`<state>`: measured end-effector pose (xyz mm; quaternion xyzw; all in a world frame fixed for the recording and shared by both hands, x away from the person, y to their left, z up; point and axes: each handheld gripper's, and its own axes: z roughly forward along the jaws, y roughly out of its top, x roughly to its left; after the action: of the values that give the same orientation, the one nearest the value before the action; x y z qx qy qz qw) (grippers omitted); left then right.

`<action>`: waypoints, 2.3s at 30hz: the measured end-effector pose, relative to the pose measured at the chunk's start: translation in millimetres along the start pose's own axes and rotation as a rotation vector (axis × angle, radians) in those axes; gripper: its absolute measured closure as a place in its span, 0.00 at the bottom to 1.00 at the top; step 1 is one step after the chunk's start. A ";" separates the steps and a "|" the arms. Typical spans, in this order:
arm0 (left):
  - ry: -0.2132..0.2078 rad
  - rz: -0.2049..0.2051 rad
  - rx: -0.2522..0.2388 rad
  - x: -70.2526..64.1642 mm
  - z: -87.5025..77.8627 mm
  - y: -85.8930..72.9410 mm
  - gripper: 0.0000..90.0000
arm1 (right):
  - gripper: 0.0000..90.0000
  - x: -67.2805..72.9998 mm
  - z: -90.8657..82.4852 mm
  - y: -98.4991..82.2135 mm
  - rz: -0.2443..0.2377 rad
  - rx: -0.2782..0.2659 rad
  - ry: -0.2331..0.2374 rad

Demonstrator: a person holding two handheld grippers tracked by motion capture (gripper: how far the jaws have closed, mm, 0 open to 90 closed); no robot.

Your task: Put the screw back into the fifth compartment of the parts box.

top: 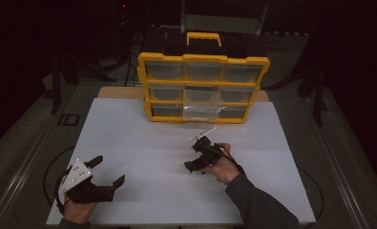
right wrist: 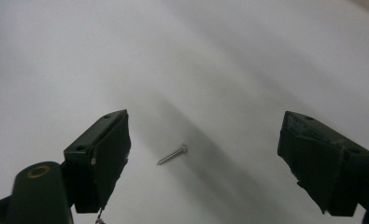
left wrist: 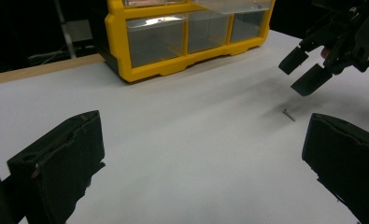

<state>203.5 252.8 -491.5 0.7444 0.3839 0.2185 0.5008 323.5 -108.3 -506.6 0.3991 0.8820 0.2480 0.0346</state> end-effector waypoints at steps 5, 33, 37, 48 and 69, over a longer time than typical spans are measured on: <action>0.000 0.000 -0.002 0.3 -0.6 0.1 0.00 | 0.20 4.6 6.3 -1.9 -0.003 0.014 0.001; 0.000 0.001 -0.001 -0.2 -0.5 0.4 0.00 | 0.29 13.6 17.8 -10.0 -0.016 0.066 -0.028; -0.004 0.003 -0.002 -1.2 0.1 0.7 0.00 | 0.35 12.8 19.5 -11.3 -0.015 0.078 -0.016; -0.003 0.002 0.000 -1.1 0.4 0.5 0.00 | 0.52 18.7 24.2 -11.6 -0.045 0.105 0.008; -0.005 0.006 0.004 -2.1 1.6 0.4 0.00 | 0.88 28.4 30.5 -8.7 -0.155 0.123 -0.035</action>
<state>203.6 250.1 -491.6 0.7471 0.3810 0.2172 0.4995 306.1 -80.2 -533.4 0.3355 0.9230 0.1829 0.0444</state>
